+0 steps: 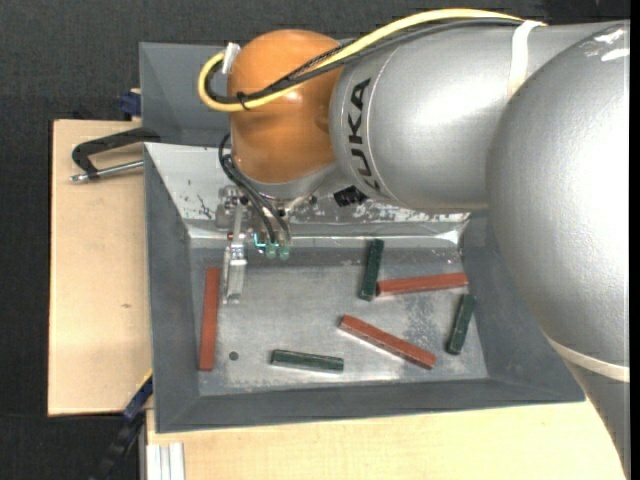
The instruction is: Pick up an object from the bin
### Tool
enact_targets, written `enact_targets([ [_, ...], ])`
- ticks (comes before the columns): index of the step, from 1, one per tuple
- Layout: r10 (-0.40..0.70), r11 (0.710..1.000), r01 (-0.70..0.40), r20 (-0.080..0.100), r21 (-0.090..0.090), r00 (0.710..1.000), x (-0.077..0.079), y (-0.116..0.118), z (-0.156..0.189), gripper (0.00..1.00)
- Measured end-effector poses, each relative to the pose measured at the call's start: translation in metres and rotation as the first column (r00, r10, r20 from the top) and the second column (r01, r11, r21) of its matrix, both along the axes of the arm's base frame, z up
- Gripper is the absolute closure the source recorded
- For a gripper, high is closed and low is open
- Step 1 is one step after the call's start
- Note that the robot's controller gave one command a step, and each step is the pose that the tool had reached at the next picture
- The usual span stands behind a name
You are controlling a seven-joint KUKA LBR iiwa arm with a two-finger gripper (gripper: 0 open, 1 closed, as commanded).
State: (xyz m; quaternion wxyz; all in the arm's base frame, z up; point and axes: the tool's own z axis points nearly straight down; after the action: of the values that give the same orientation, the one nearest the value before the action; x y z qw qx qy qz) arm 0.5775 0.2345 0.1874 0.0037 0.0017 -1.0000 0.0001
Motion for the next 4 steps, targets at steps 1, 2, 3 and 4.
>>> enact_targets([
  [1,-0.003,1.000,0.003,0.008,0.002,1.000,0.002,-0.001,0.005,0.00],
  [2,0.187,0.982,-0.187,0.016,0.003,0.982,0.001,0.001,-0.040,0.00],
  [3,0.441,0.897,-0.441,0.008,0.001,0.897,-0.008,-0.002,-0.067,0.00],
  [4,0.728,0.686,-0.728,0.016,-0.001,0.685,0.004,-0.006,-0.070,0.00],
])
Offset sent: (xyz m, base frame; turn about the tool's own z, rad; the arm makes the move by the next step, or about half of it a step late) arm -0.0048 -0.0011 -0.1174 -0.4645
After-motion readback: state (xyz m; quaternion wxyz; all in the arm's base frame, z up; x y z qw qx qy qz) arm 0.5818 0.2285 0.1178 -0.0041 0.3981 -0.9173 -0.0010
